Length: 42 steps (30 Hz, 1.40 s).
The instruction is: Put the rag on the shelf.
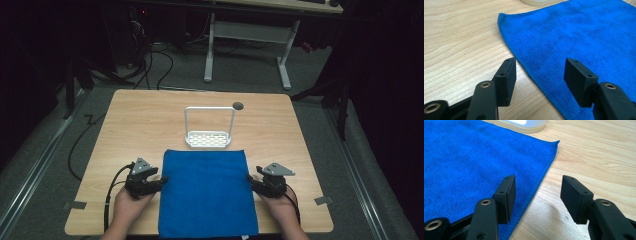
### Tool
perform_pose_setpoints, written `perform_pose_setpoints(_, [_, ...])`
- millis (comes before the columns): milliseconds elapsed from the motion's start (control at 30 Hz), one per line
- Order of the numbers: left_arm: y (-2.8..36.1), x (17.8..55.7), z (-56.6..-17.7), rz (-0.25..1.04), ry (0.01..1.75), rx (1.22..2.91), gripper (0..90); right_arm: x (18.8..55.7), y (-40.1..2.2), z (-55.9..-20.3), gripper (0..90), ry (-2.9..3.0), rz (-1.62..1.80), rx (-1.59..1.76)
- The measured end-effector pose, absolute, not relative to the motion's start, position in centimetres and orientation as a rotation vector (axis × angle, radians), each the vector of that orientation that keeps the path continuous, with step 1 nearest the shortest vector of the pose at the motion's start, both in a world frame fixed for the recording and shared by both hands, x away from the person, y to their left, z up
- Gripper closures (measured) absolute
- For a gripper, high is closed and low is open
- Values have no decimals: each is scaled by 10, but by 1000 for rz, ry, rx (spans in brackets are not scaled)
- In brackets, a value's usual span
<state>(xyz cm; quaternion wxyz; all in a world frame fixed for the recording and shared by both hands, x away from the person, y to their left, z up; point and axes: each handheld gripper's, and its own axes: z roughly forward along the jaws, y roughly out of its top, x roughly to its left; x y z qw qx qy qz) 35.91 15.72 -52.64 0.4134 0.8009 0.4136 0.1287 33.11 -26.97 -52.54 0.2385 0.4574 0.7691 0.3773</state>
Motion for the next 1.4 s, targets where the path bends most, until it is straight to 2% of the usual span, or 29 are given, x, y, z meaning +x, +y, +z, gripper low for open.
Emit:
perform_pose_setpoints(433, [160, 360, -526, 348, 1039, 2008, 433, 330, -269, -525, 439, 2139, 1037, 1197])
perform_pose_setpoints(733, [165, 360, -526, 369, 1020, 1986, 398, 330, -270, -521, 321, 2139, 1040, 1226])
perform_pose_setpoints(1000, [166, 363, -519, 398, 1022, 1958, 392, 327, -266, -518, 271, 2128, 1037, 1201])
perform_pose_setpoints(1400, [161, 383, -521, 418, 1058, 1991, 419, 326, -266, -514, 269, 2141, 1065, 1179])
